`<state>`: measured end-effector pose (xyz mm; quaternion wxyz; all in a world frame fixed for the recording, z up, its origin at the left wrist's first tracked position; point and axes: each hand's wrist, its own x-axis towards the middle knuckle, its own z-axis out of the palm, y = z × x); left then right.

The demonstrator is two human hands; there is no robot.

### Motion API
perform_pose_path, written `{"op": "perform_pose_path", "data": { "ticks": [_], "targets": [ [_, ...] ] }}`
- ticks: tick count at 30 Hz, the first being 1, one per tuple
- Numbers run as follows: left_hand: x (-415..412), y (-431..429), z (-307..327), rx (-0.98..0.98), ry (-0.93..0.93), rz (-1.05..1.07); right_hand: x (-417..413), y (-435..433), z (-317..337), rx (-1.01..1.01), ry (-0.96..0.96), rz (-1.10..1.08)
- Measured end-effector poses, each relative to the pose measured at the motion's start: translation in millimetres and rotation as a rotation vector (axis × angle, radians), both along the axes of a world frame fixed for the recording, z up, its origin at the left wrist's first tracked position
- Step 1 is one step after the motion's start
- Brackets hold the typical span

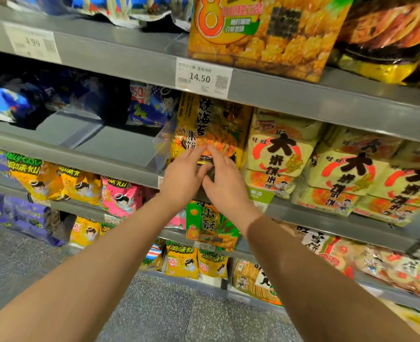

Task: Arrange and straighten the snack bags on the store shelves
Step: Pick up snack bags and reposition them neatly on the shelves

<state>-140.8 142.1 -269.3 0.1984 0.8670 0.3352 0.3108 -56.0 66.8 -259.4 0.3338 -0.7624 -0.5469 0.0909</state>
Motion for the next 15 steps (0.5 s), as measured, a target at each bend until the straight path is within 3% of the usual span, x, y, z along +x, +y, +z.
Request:
{"op": "perform_pose_path", "data": {
  "ticks": [5,15],
  "targets": [
    [-9,-46,42,0.057,-0.17,-0.067,-10,-50,35,0.189,0.002,-0.055],
    [36,-114,151,0.184,-0.272,-0.129,34,-118,134,0.493,-0.147,-0.216]
  ]
}}
